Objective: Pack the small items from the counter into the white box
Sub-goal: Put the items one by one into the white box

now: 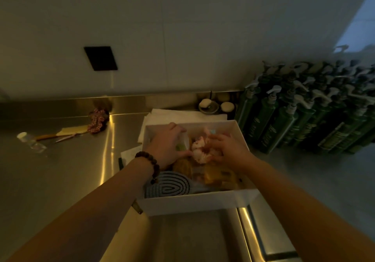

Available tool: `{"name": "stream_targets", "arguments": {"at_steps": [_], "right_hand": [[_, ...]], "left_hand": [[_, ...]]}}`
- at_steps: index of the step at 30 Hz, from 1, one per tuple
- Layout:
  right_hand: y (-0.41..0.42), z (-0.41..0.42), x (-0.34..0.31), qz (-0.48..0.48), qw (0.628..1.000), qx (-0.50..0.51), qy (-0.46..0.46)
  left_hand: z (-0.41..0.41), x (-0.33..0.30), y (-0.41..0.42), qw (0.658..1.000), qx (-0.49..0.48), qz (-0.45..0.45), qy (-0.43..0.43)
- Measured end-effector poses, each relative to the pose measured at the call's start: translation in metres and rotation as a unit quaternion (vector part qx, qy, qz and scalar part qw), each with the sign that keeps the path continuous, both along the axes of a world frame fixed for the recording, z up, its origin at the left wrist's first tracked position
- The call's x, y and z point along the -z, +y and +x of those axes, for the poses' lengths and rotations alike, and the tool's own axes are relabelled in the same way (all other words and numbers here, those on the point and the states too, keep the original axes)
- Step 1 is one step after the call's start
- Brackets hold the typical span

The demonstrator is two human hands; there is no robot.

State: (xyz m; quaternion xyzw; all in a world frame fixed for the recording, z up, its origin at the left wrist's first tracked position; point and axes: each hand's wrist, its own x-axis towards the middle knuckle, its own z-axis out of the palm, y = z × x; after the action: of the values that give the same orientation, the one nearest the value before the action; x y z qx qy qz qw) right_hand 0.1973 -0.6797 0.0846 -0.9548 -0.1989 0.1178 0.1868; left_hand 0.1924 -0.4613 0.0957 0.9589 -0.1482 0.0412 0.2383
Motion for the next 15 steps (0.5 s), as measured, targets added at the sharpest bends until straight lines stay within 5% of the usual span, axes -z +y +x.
{"name": "stream_targets", "arguments": {"at_steps": [4, 10, 15], "right_hand": [[0.019, 0.003, -0.013, 0.115, 0.99, 0.07, -0.036], [0.049, 0.004, -0.022, 0.358, 0.899, 0.175, 0.183], [0.053, 0.012, -0.023, 0.344, 0.907, 0.197, 0.145]], "left_hand": [[-0.006, -0.004, -0.012, 0.997, 0.023, -0.067, 0.029], [-0.014, -0.008, -0.012, 0.993, 0.05, -0.103, 0.018], [-0.02, -0.008, 0.016, 0.996, 0.026, -0.089, 0.0]]}}
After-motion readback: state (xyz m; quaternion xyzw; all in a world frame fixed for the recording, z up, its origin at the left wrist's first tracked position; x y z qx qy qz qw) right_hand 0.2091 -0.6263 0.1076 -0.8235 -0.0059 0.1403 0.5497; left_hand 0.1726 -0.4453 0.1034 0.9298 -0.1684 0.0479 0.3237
